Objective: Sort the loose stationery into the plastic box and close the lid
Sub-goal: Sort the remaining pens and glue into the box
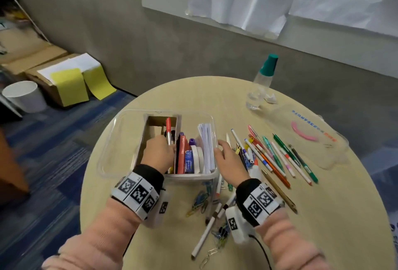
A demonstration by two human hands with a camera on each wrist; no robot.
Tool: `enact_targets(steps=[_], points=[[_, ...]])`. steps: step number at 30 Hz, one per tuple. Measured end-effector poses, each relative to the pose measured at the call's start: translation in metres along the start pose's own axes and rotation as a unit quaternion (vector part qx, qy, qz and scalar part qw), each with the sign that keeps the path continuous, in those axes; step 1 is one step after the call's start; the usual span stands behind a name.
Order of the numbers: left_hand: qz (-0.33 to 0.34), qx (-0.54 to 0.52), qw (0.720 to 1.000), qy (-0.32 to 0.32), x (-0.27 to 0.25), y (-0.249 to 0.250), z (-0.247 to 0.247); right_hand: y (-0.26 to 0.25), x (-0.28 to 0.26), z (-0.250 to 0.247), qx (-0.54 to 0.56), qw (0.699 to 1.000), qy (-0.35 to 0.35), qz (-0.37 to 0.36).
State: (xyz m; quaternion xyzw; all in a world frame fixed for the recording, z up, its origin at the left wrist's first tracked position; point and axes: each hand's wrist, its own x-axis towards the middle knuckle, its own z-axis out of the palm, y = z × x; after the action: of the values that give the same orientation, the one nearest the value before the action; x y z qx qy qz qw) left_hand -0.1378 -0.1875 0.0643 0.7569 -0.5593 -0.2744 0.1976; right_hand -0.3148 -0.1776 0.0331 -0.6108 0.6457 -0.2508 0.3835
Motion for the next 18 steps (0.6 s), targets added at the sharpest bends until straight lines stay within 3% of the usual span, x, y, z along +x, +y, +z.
enact_targets(steps=[7,10,13,15,18], points=[[-0.008,0.064,0.997,-0.032,-0.003,0.0,0.002,0.003,-0.001,-0.001,0.018,1.0,0.007,-0.002],[0.017,0.044,0.999,-0.016,-0.006,0.001,0.003,0.009,-0.006,-0.01,0.057,0.998,0.013,0.003],[0.087,-0.04,0.995,0.032,-0.015,0.009,0.008,0.027,-0.012,-0.025,0.082,0.996,0.034,0.024],[0.172,-0.064,0.982,0.053,-0.024,0.019,0.014,0.046,-0.016,-0.037,0.067,0.995,0.054,0.053],[0.294,-0.069,0.953,-0.004,-0.043,0.038,0.025,0.074,-0.024,-0.054,0.046,0.988,0.097,0.114]])
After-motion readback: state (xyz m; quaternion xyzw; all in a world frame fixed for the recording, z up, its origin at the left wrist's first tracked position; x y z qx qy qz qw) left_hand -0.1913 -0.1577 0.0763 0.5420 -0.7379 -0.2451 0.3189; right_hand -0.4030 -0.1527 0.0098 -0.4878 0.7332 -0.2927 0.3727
